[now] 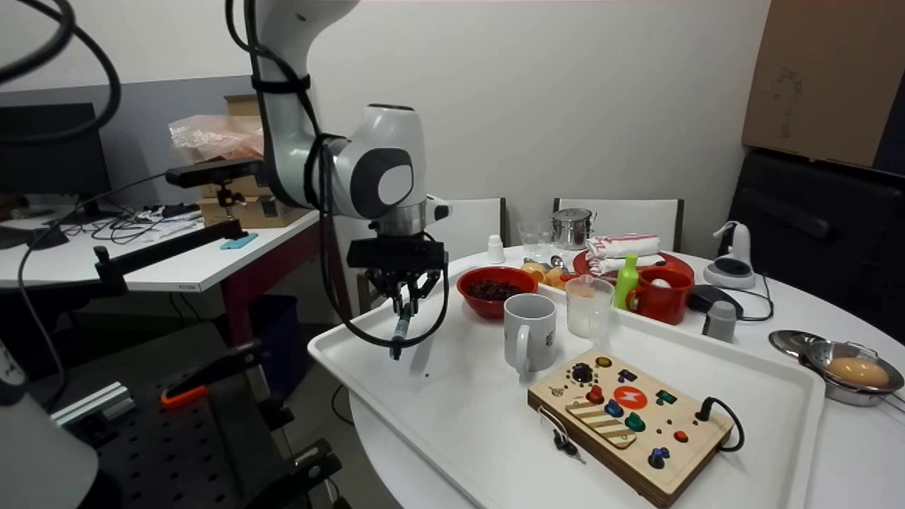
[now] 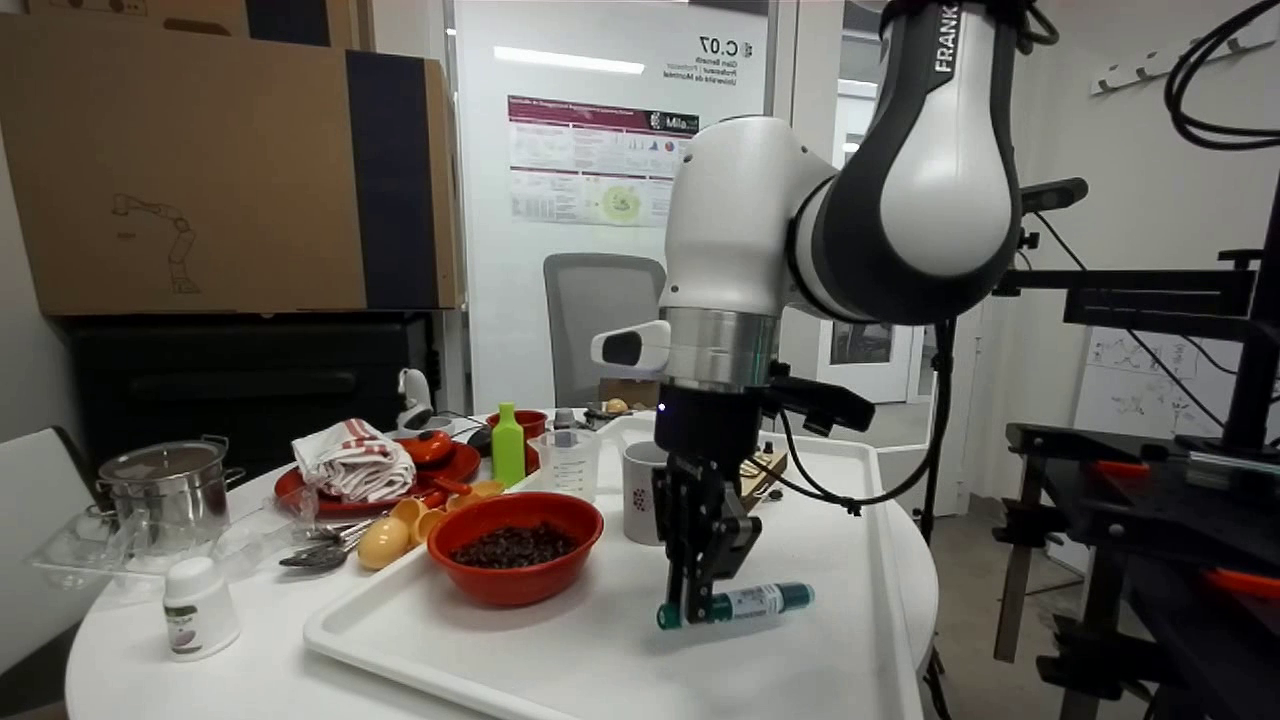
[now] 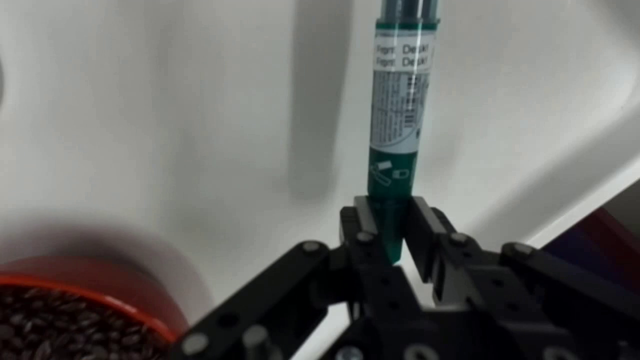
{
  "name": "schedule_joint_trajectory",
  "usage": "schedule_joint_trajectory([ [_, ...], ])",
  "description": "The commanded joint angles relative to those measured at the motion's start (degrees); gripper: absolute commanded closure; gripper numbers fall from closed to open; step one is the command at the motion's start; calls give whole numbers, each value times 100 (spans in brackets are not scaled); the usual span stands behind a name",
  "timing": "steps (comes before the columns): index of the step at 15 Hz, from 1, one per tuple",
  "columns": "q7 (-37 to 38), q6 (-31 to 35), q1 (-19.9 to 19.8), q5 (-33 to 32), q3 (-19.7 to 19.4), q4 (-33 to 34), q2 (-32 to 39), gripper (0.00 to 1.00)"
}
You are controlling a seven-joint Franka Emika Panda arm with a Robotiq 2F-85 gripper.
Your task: Pick the marker and put it in the cup
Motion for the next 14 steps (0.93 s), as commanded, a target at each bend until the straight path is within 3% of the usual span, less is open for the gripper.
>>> schedule_joint_trajectory([
  [1,-314,-40,-1059,50,729,-362,-570,87],
  [9,-387,842,-3245,38,2263,-506,-537,87],
  [13,-183,1442,-3726,-294,2397,-453,-518,87],
  [14,-371,1549,-3824,-125,2448,-440,-530,87],
])
